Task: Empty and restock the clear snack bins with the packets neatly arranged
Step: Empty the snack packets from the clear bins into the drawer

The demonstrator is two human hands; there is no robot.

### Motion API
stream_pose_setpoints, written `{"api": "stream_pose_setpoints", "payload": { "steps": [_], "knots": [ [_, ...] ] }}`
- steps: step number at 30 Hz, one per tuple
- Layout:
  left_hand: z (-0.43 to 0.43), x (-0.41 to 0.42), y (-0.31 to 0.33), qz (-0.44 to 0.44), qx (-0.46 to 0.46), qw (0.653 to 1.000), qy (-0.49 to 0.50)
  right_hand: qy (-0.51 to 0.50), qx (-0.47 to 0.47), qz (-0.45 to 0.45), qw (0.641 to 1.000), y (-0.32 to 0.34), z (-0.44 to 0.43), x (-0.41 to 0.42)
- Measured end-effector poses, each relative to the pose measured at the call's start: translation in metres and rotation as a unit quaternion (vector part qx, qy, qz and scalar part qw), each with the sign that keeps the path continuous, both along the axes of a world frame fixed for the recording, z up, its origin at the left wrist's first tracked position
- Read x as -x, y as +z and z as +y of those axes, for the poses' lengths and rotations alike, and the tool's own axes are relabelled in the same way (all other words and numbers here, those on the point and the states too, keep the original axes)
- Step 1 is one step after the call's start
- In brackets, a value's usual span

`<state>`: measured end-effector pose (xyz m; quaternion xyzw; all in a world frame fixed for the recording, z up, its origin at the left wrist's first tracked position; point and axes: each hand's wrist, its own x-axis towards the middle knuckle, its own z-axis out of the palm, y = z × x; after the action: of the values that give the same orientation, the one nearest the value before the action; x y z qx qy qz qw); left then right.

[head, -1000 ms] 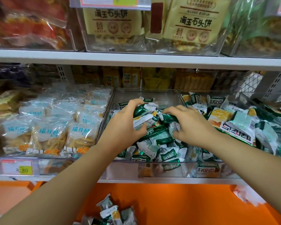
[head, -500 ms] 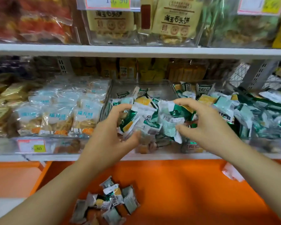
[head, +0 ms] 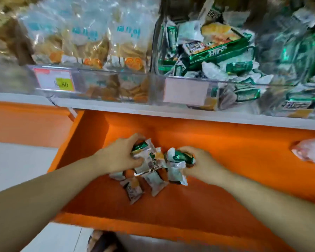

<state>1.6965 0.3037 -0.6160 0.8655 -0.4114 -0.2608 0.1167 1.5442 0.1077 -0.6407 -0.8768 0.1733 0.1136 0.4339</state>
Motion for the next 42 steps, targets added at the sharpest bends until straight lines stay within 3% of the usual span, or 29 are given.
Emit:
{"api": "stream_pose_setpoints", "payload": {
  "steps": [4,10,14,18,23,26,31,36,42],
  "knots": [
    [0.000,-0.027,-0.041,0.010,-0.099,0.995,-0.029,0.009,-0.015,0.031,0.999,-0.055,0.020,-0.044],
    [0.011,-0.040,-0.061,-0.025,-0.120,0.991,-0.049,0.026,-0.046,0.039,0.998,-0.066,0.028,-0.060],
    [0.001,-0.023,-0.022,-0.104,-0.068,0.988,-0.089,0.013,-0.022,0.016,1.000,-0.022,0.014,-0.042],
    [-0.021,0.007,0.042,-0.169,0.060,0.977,-0.115,0.026,-0.006,-0.029,0.999,0.047,-0.003,-0.016],
    [-0.050,0.040,0.115,-0.213,0.255,0.937,-0.111,0.024,0.049,-0.118,0.992,0.141,-0.025,0.022],
    [-0.064,0.046,0.139,-0.242,0.325,0.911,-0.070,0.001,0.087,-0.185,0.979,0.185,-0.038,0.034],
    [-0.076,0.023,0.141,-0.389,0.298,0.872,-0.009,-0.042,0.169,-0.243,0.954,0.217,-0.062,0.011],
    [-0.073,0.004,0.131,-0.382,0.269,0.883,0.033,-0.054,0.289,-0.154,0.943,0.212,-0.087,-0.044],
    [-0.069,0.000,0.126,-0.371,0.307,0.877,0.017,-0.240,0.104,-0.118,0.958,0.202,-0.104,-0.093]
  ]
}}
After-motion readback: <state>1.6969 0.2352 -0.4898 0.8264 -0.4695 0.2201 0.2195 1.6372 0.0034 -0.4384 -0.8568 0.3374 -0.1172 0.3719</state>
